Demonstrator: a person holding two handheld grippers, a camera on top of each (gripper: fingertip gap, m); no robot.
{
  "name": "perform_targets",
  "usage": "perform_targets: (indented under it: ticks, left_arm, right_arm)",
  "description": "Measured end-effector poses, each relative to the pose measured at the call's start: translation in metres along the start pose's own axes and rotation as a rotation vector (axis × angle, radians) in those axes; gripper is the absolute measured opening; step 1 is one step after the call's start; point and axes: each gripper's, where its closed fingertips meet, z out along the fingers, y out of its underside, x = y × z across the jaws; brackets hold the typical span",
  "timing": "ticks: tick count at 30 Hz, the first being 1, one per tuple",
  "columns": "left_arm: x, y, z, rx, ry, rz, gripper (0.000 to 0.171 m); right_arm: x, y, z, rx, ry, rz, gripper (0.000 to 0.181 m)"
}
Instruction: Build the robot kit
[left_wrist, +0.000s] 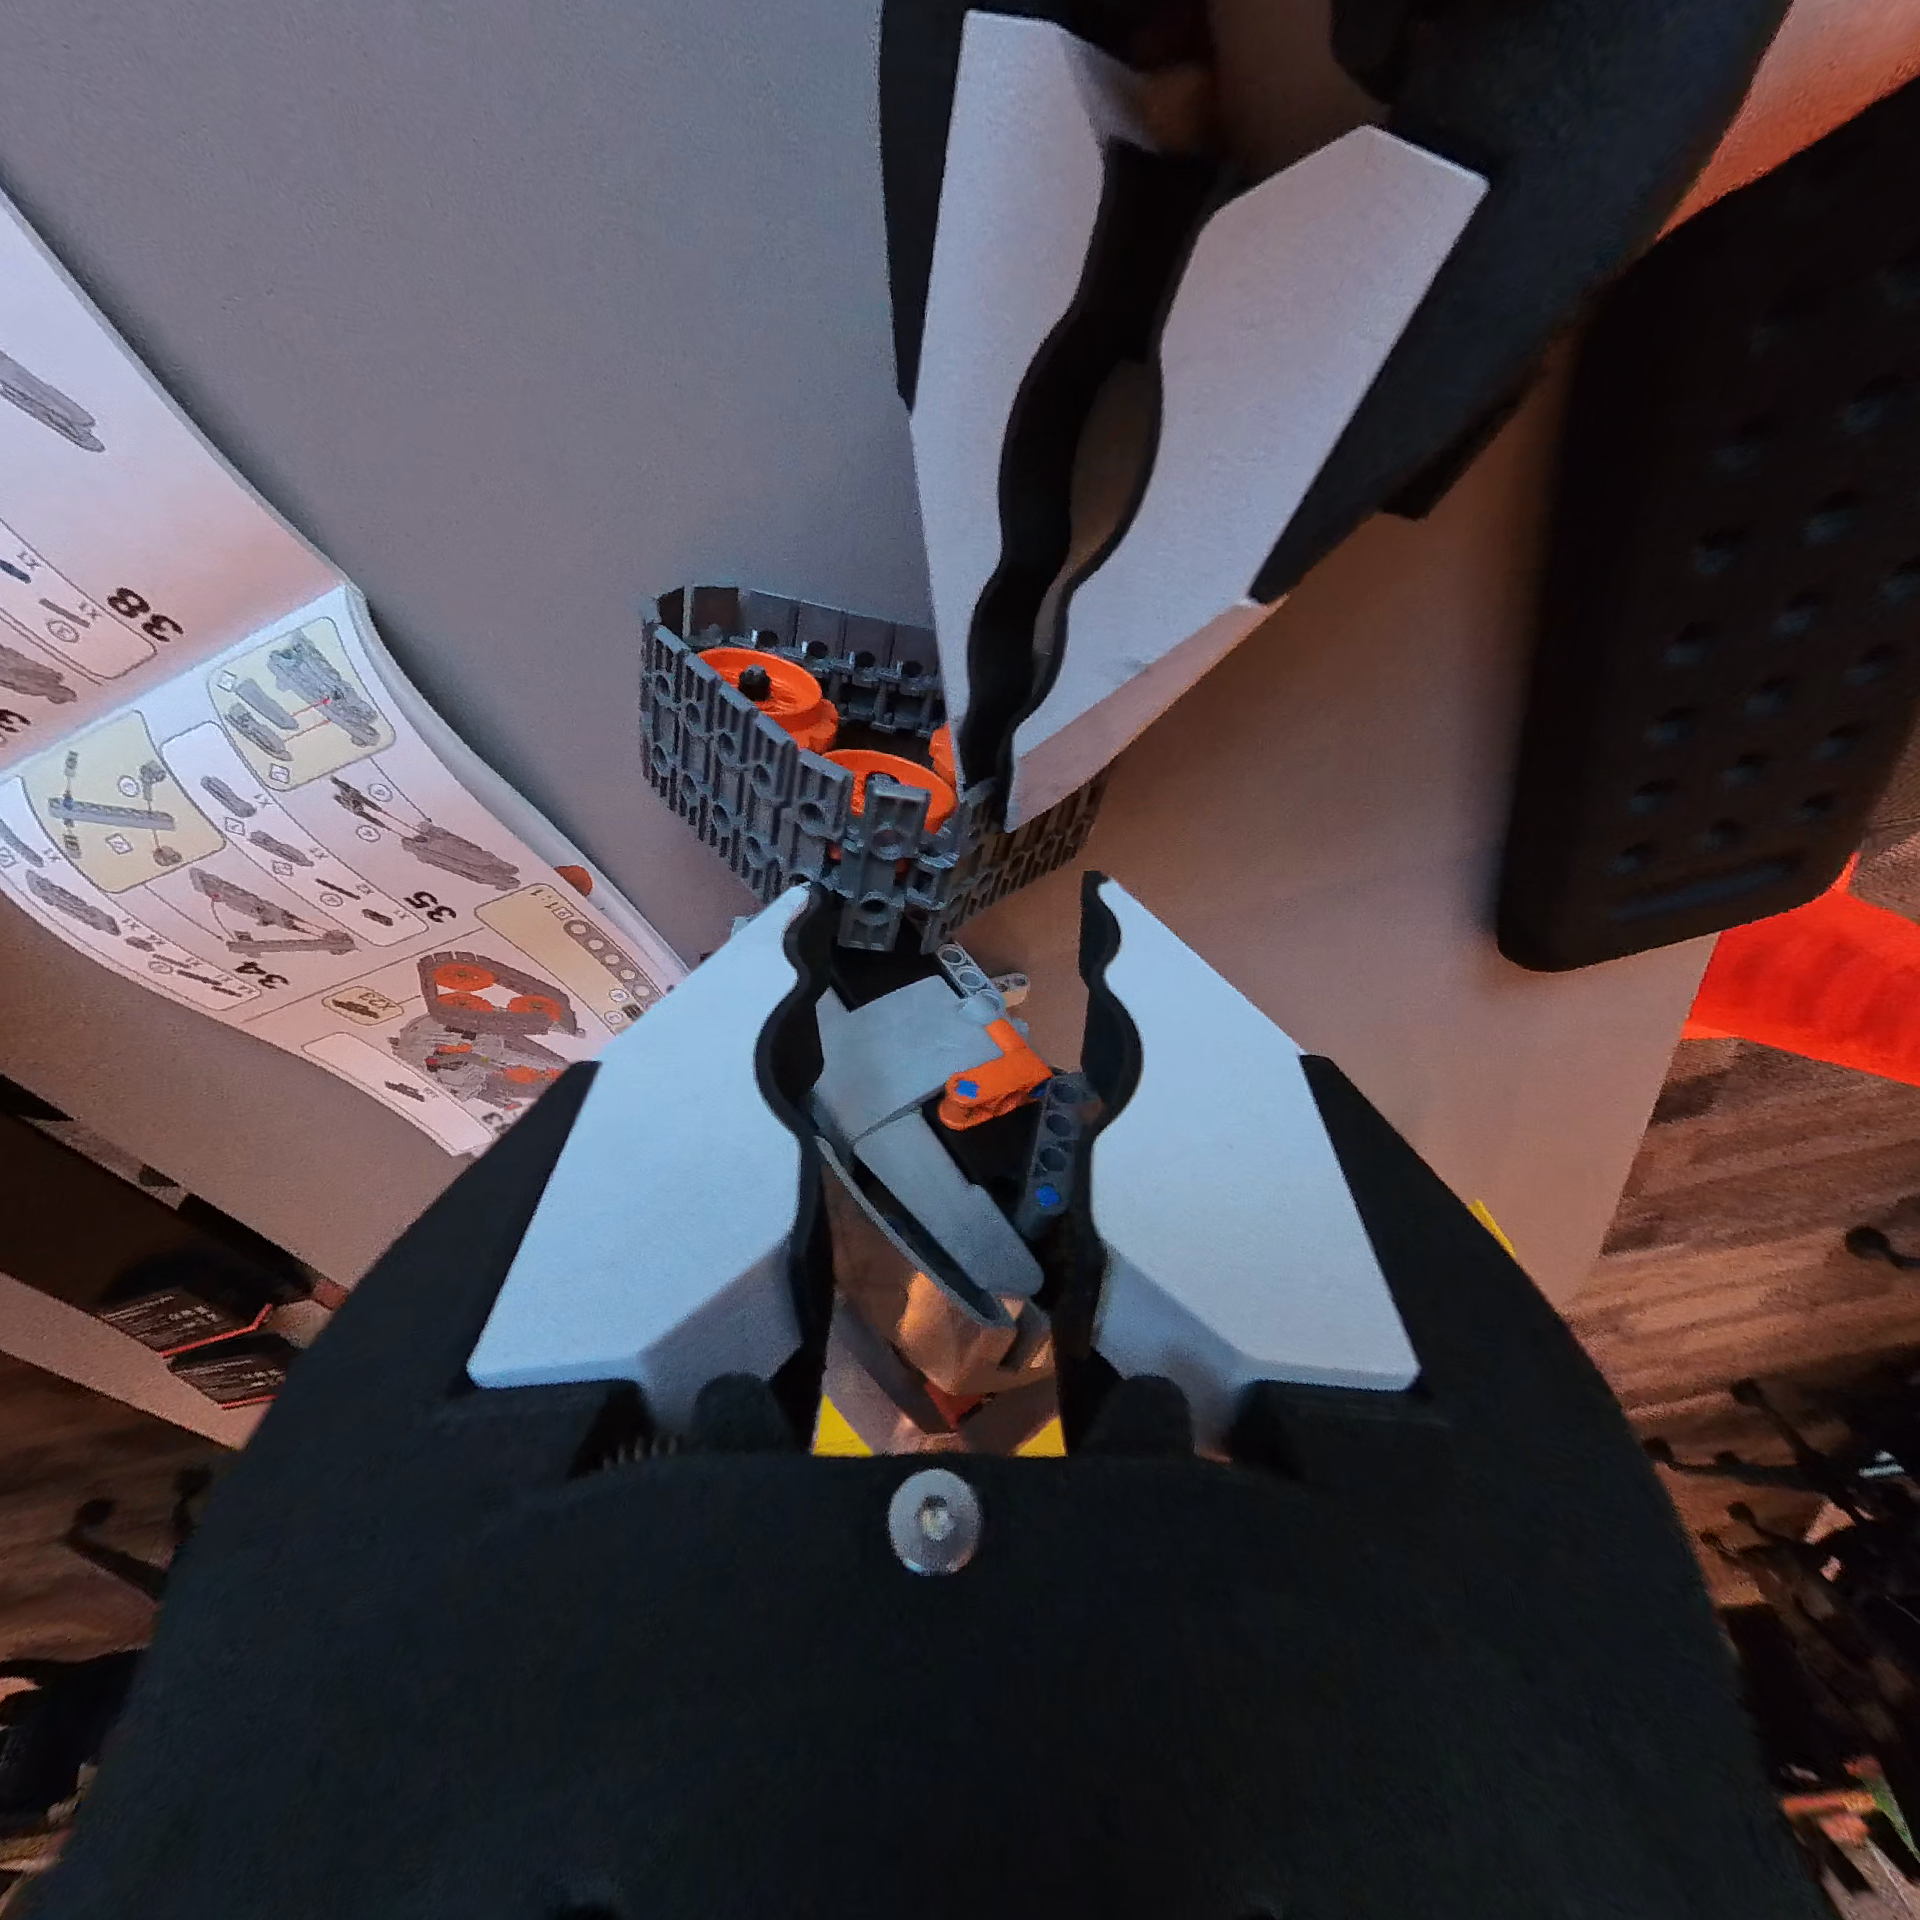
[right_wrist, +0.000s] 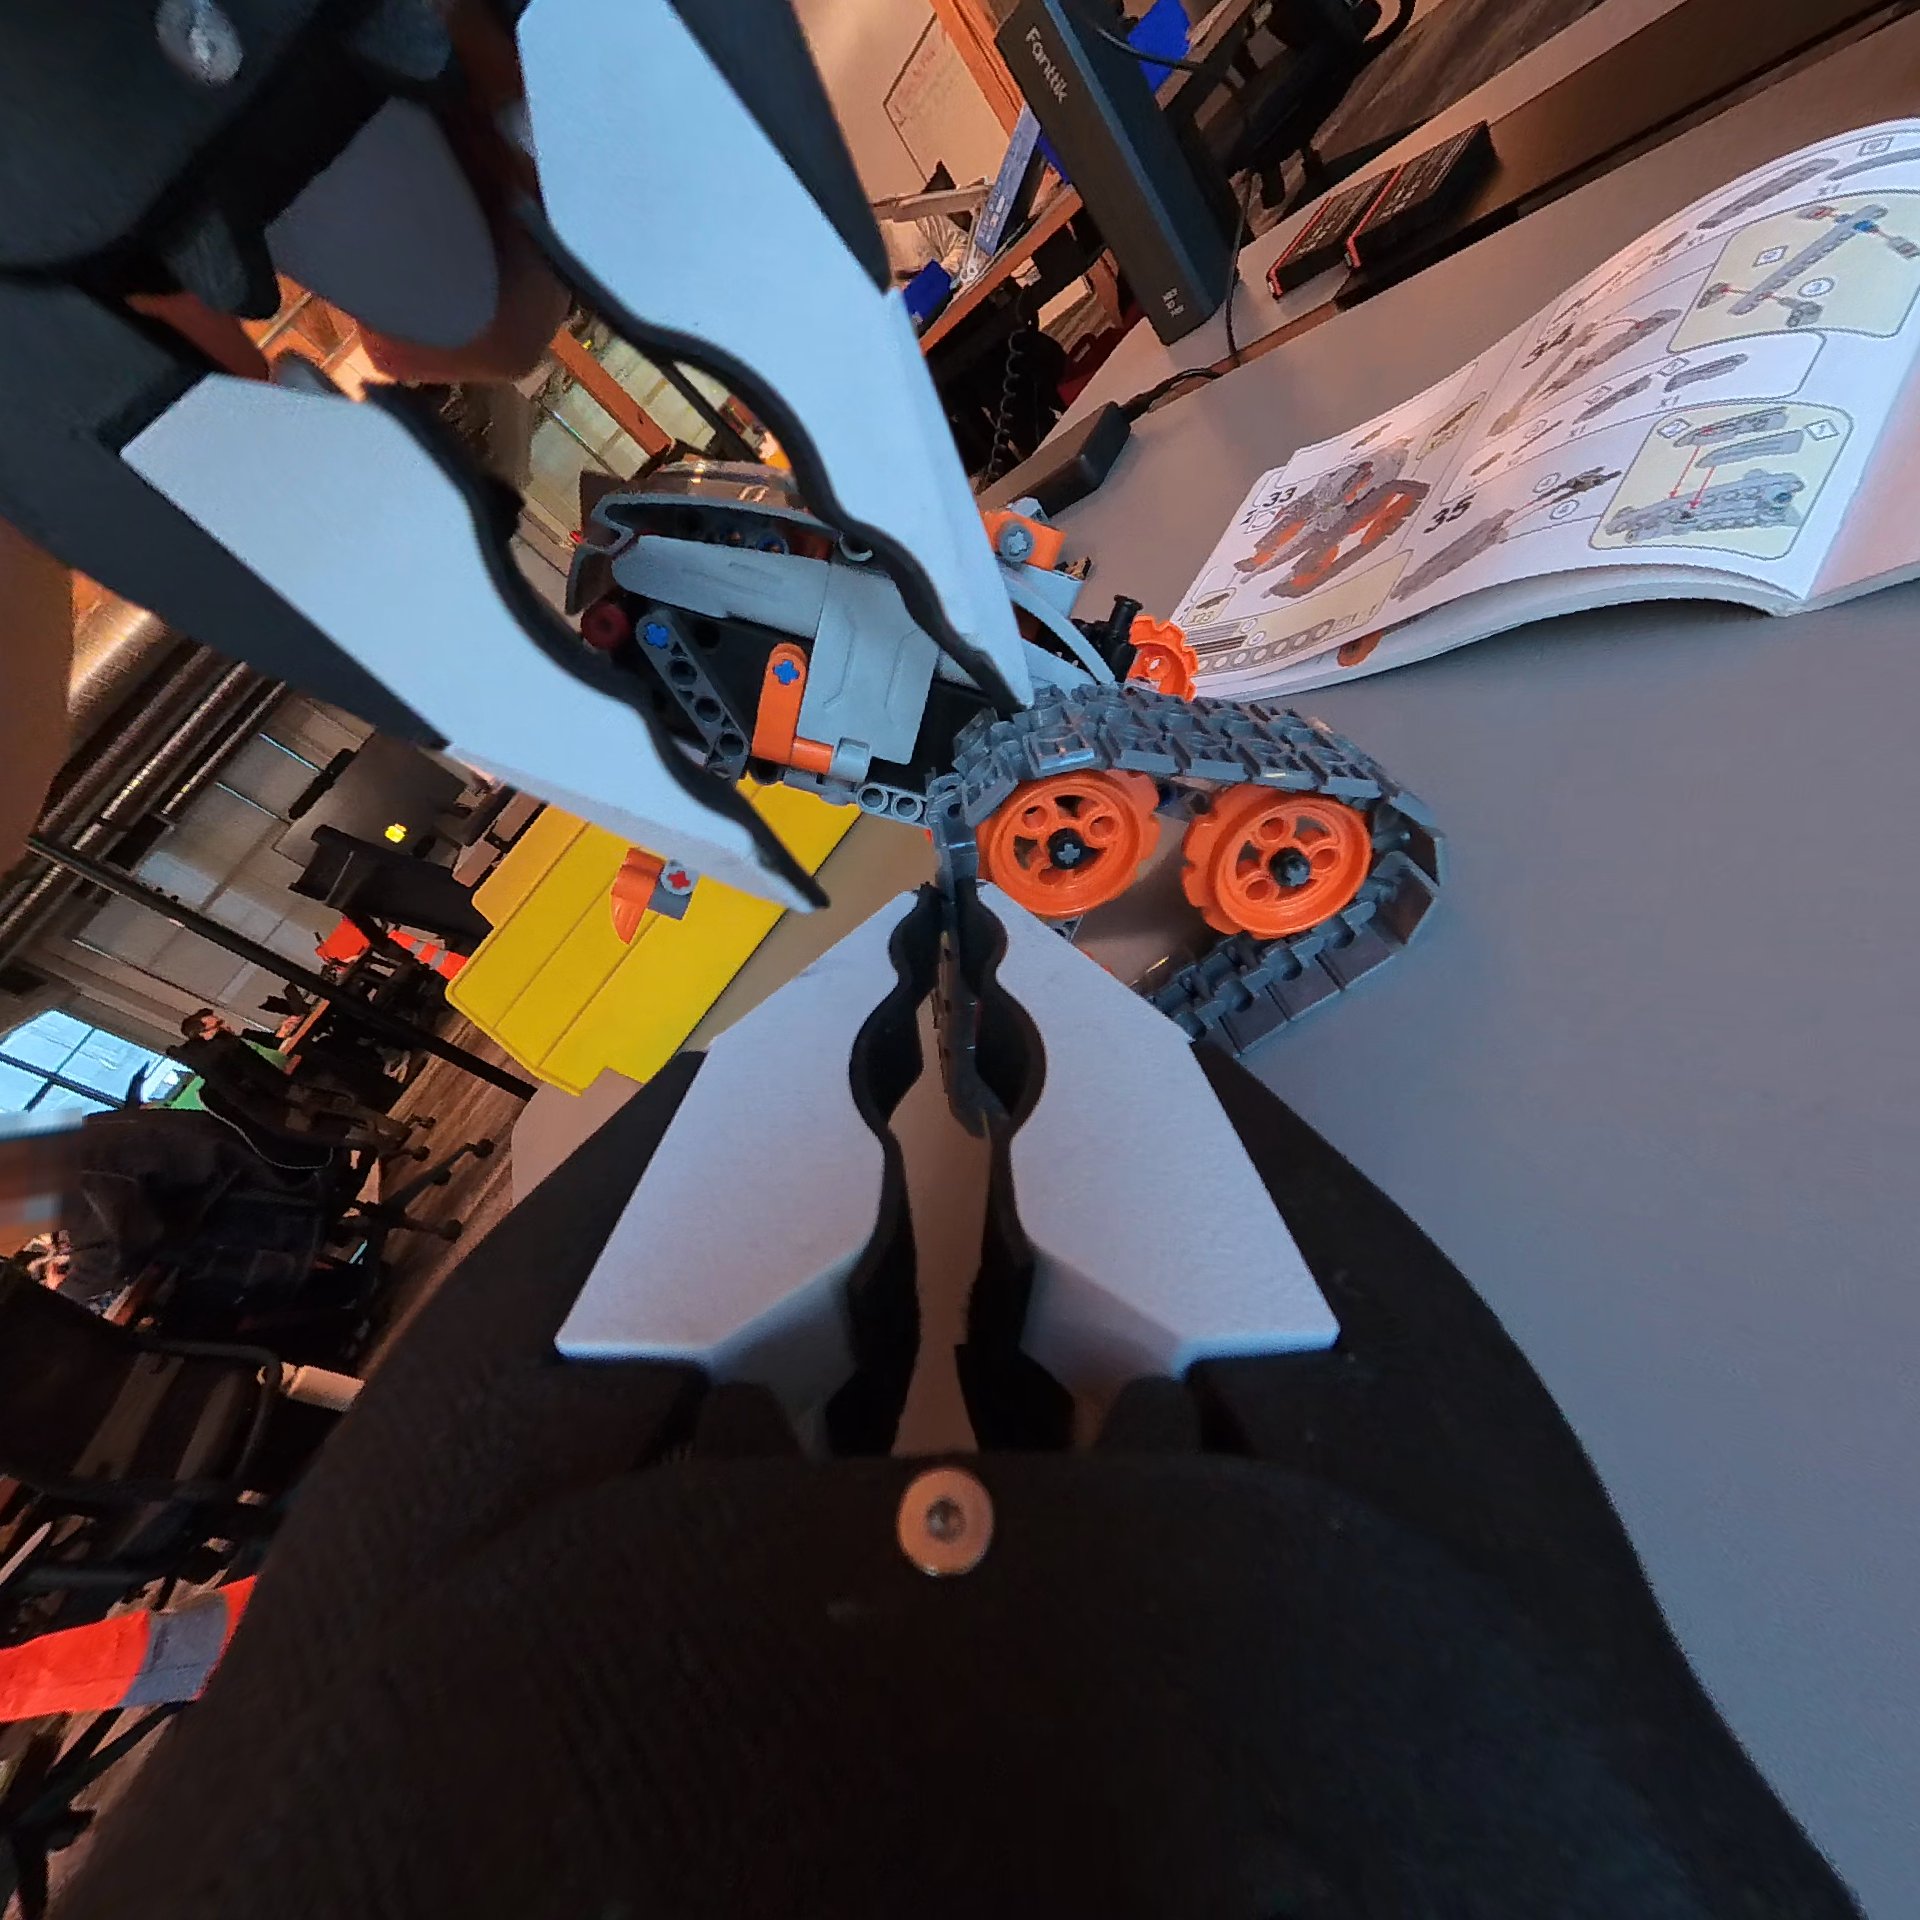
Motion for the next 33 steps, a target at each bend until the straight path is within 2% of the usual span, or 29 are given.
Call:
perform_targets:
  ticks: [4, 8, 10, 11, 13, 15, 18, 20, 27, 30, 33]
  left_arm:
    - [-0.001, 0.001, -0.001, -0.056, 0.031, 0.019, 0.046]
    - [-0.001, 0.002, -0.002, -0.169, 0.043, 0.053, 0.044]
    - [-0.005, -0.001, -0.004, -0.201, 0.037, 0.087, 0.009]
    - [0.001, -0.001, -0.002, -0.214, 0.086, 0.095, 0.001]
    - [-0.001, 0.005, 0.004, -0.288, 0.096, 0.060, 0.009]
    - [0.000, 0.009, 0.005, -0.324, 0.122, 0.024, 0.009]
    - [-0.006, 0.009, 0.001, -0.288, 0.093, 0.006, 0.007]
    - [-0.010, 0.004, -0.006, -0.228, 0.073, -0.003, 0.016]
    - [-0.034, -0.006, -0.017, -0.040, 0.046, -0.089, 0.027]
    - [-0.043, -0.025, -0.036, 0.209, 0.059, -0.164, 0.025]
    - [-0.048, -0.043, -0.090, 0.602, -0.024, -0.218, 0.026]
  right_arm:
    - [0.000, 0.000, 0.000, 0.002, 0.002, -0.001, 0.001]
    - [0.001, -0.001, 0.000, 0.003, 0.004, 0.002, 0.001]
    - [0.000, 0.001, 0.001, -0.005, 0.000, 0.001, 0.001]
    - [0.000, -0.001, 0.001, 0.003, 0.006, -0.002, 0.001]
    - [0.004, -0.002, 0.000, 0.000, 0.031, -0.011, 0.001]
    - [0.005, -0.002, 0.000, 0.009, 0.025, 0.003, 0.001]
    - [0.005, -0.003, 0.001, 0.008, 0.022, 0.006, 0.001]
    - [0.005, -0.003, 0.001, 0.007, 0.022, -0.003, 0.001]
    - [0.002, -0.003, 0.002, 0.000, 0.023, -0.041, 0.001]
    - [0.002, -0.003, 0.002, -0.002, 0.029, -0.066, 0.001]
    - [0.002, -0.003, 0.002, -0.001, 0.031, -0.071, 0.001]
